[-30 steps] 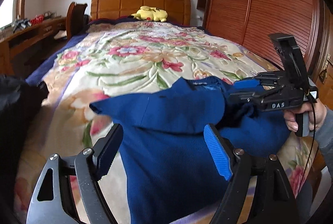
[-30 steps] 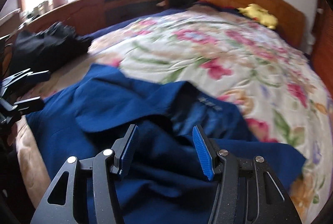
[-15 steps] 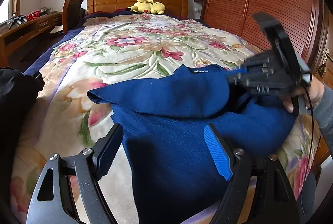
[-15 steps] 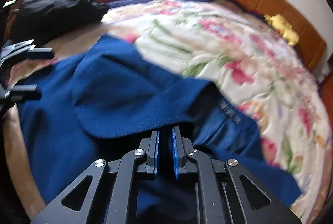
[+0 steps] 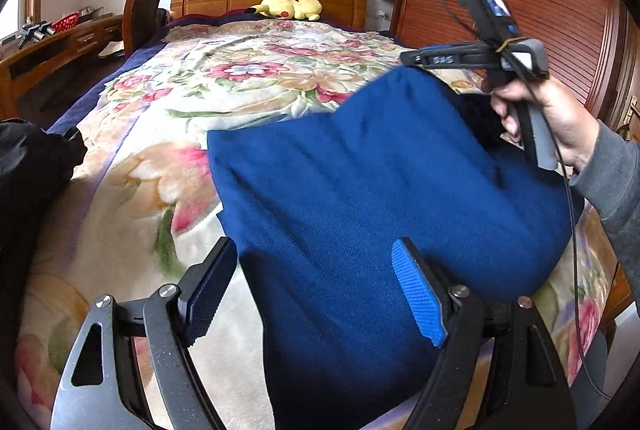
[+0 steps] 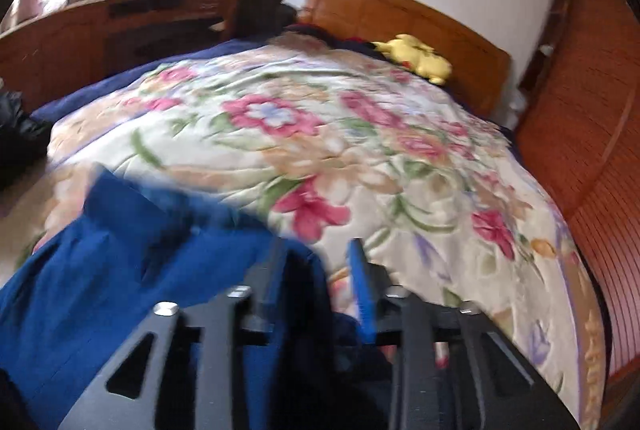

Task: Fold large clothes
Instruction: 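Fold the hem up over the collar with both grippers and release, then grasp the folded jacket edge with the right gripper and smooth it flat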

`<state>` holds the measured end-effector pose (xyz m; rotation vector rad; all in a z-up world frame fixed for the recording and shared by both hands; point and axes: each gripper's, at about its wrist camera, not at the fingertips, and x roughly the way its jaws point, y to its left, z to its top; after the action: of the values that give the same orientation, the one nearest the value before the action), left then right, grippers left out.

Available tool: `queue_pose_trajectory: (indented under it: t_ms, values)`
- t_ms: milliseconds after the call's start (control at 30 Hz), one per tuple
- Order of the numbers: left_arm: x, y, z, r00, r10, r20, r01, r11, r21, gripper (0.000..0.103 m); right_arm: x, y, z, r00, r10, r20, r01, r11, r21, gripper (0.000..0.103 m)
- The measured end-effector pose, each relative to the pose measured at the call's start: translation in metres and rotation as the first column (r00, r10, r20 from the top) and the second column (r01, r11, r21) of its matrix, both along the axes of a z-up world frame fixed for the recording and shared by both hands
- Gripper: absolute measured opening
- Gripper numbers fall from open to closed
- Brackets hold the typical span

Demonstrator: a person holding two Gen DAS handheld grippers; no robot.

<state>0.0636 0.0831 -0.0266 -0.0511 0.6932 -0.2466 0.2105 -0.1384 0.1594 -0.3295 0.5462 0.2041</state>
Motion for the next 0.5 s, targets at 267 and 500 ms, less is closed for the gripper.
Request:
queue_pose_trajectory:
  t_ms: [267,500]
  values:
    - [-0.007,-0.003,0.013,0.999,-0.001,0.046,0.002,1.0,-0.02,0.081,-0.017,-0.064,0.006,0.999,-0.038,-0.003,0.038,0.999,0.016,0.057]
    - [-0.004,-0.028,0.022,0.996,-0.042,0.077,0.044,0.999,-0.027,0.081,-0.024,-0.143,-0.023,0.985,-0.102,-0.137,0.106,0.994,0.02,0.057]
